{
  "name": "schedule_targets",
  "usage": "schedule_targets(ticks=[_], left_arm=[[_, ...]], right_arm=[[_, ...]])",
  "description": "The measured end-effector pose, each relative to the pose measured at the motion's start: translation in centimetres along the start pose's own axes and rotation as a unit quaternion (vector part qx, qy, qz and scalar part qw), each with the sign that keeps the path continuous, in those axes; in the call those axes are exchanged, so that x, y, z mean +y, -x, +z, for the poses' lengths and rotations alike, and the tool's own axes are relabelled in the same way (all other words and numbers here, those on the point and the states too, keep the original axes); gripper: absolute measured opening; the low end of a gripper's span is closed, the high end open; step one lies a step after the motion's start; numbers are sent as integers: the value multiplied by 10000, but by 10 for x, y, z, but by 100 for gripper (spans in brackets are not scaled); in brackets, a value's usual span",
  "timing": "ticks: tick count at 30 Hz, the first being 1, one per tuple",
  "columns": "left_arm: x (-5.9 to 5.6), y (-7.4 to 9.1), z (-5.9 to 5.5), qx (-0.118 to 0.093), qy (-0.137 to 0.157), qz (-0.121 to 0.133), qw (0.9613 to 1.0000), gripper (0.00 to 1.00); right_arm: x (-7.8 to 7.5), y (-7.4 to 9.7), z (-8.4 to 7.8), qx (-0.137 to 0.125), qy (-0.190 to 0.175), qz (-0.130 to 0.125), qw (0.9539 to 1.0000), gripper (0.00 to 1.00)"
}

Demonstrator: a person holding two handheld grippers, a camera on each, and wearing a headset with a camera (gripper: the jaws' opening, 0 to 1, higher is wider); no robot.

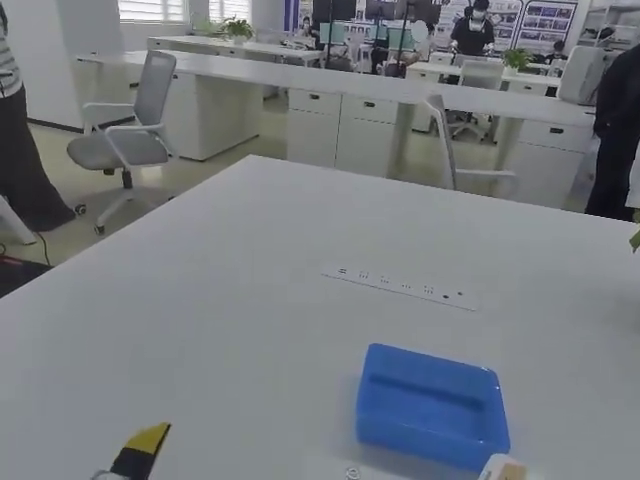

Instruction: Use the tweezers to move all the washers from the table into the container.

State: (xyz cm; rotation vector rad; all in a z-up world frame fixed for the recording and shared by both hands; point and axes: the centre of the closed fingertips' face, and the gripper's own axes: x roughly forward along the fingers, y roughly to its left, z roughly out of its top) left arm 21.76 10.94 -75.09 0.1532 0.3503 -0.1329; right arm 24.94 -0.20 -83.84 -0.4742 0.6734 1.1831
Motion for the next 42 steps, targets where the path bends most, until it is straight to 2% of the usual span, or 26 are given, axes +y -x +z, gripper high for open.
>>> schedule_targets(ticks=[3,7,11,16,22,26,30,42], left_arm=[[1,-1,-4,88,-69,30,9999,98],[3,-1,-2,30,-51,68,10000,98],[2,-2,-4,82,20,23,10000,99],[0,-3,-7,172,-79,6,9998,98],[5,-3,-8,190,-89,140,9997,99],[8,-4,-8,204,-56,222,9995,99],[6,-5,-11,302,-83,165,9994,99],[9,-5,-14,355,-99,213,9991,99]], right_arm=[[-3,-1,1,76,179,-87,9998,3],[-8,-2,7,59,182,-106,9998,3],[-16,0,17,-72,139,-148,9998,3],[-30,-2,30,-241,46,-213,9995,3],[-43,-8,41,-384,-63,-257,9989,3],[-47,-12,47,-447,-62,-248,9987,3],[-51,-16,54,-519,-100,-243,9983,3],[-63,-30,55,-521,-106,-345,9980,3]])
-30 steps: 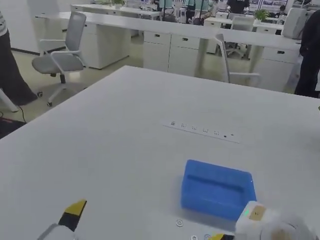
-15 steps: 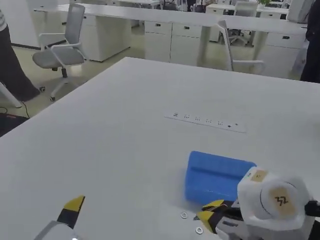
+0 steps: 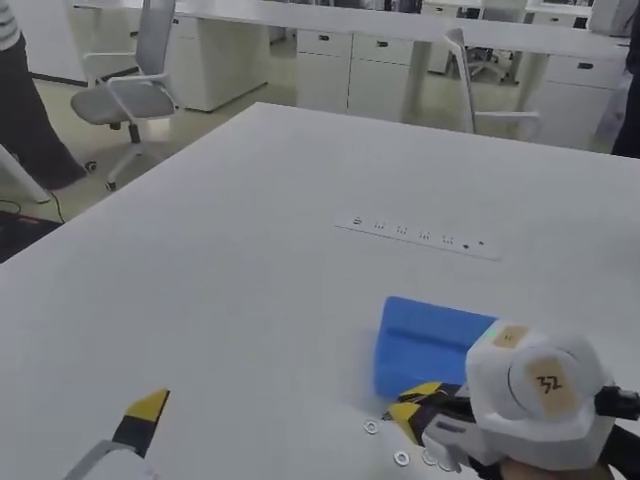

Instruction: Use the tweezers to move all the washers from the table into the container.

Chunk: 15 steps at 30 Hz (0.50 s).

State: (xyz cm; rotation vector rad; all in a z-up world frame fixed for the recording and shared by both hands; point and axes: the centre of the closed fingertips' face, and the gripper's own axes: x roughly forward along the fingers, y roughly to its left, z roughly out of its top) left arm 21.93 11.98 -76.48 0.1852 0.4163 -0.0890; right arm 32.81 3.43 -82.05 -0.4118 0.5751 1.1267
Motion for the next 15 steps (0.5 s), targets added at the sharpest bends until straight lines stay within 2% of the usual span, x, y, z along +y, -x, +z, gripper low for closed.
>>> schedule_targets(ticks=[7,15], left_arm=[[1,-1,-2,56,60,10,10000,99],[-1,-2,-6,159,-28,-27,9999,99]], right_arm=[[-10,-6,5,-74,-164,-46,9998,4],[-18,-11,10,-174,-306,-85,9993,4]])
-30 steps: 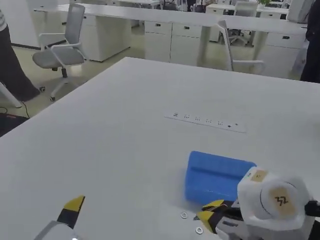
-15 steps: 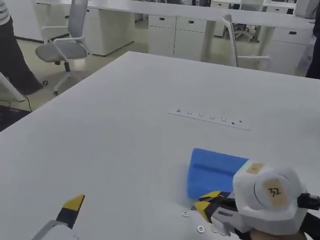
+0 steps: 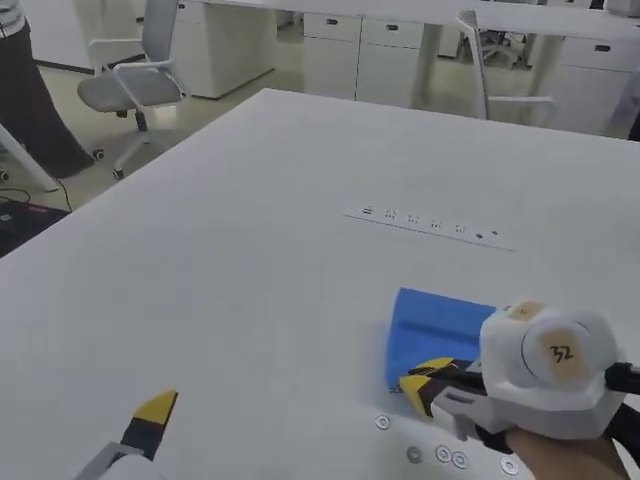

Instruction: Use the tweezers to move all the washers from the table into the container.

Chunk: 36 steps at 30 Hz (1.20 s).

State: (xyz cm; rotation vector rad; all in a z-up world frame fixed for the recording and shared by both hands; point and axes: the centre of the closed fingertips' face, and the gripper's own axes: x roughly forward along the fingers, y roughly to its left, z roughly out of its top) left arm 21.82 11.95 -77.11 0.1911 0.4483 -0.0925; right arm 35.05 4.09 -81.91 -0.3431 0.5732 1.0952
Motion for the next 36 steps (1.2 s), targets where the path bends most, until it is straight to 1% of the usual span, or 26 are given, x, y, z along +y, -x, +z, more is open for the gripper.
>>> schedule_targets(ticks=[8,12,19,27,30,33,36], left_arm=[[0,0,-2,60,-14,0,10000,99],[0,0,-2,67,-36,7,10000,99],[-1,0,-3,83,-76,9,9999,98],[1,-1,-4,101,-90,31,9999,98],[1,-1,-4,109,-100,37,9999,98],[1,-1,-5,121,-103,46,9999,98],[2,-1,-5,133,-106,61,9998,98]], right_arm=[[-2,-3,0,-17,-34,-2,10000,4],[-4,-4,0,-37,-147,12,9999,4],[-4,-1,1,-61,-186,37,9998,4],[-7,-1,1,-99,-408,55,9991,4],[-3,-2,1,-70,-409,112,9991,4],[5,0,-1,3,-263,162,9995,4],[12,4,-7,135,-111,202,9996,4]])
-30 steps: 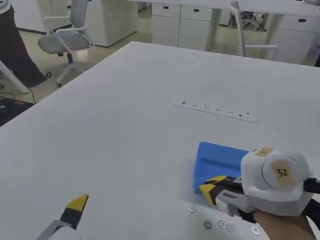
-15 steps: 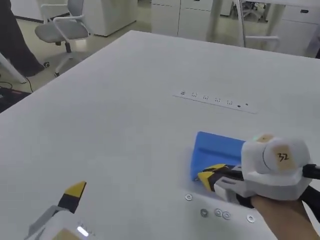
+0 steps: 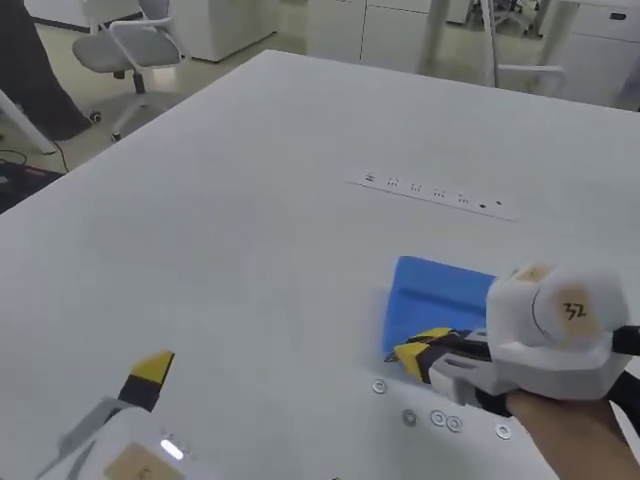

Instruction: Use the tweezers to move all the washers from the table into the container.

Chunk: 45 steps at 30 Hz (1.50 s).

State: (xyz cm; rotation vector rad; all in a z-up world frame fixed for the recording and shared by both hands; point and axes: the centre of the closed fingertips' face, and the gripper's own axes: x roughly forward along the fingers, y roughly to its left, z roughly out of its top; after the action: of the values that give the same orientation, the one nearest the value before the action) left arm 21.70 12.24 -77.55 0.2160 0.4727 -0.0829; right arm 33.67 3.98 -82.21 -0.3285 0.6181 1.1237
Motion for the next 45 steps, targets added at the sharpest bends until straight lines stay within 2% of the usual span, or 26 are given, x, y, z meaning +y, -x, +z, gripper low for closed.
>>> schedule_targets(ticks=[4,10,16,32,35,41,42,43,44,45], left_arm=[[0,0,1,-15,-11,0,10000,98],[0,1,1,-27,-15,16,10000,98],[2,1,2,-39,-10,43,10000,97],[4,2,1,-45,-8,86,10000,97],[4,2,1,-53,-8,86,9999,97],[5,2,1,-50,-5,103,9999,96],[5,2,0,-46,-7,107,9999,96],[6,2,0,-45,-7,113,9999,96],[6,2,0,-46,-6,117,9999,96],[7,2,0,-58,-1,125,9999,96]], right_arm=[[4,0,-9,192,-13,60,9998,4],[8,-4,-12,387,25,75,9992,4],[9,-6,-13,531,178,51,9984,4],[7,-5,-14,981,268,44,9948,4],[6,-4,-14,1125,413,46,9928,4],[6,-3,-13,1428,483,112,9885,3],[6,-3,-13,1496,503,127,9874,3],[6,-1,-17,1716,494,169,9838,3],[5,-1,-16,1720,519,168,9836,3],[5,0,-18,1840,564,181,9811,3]])
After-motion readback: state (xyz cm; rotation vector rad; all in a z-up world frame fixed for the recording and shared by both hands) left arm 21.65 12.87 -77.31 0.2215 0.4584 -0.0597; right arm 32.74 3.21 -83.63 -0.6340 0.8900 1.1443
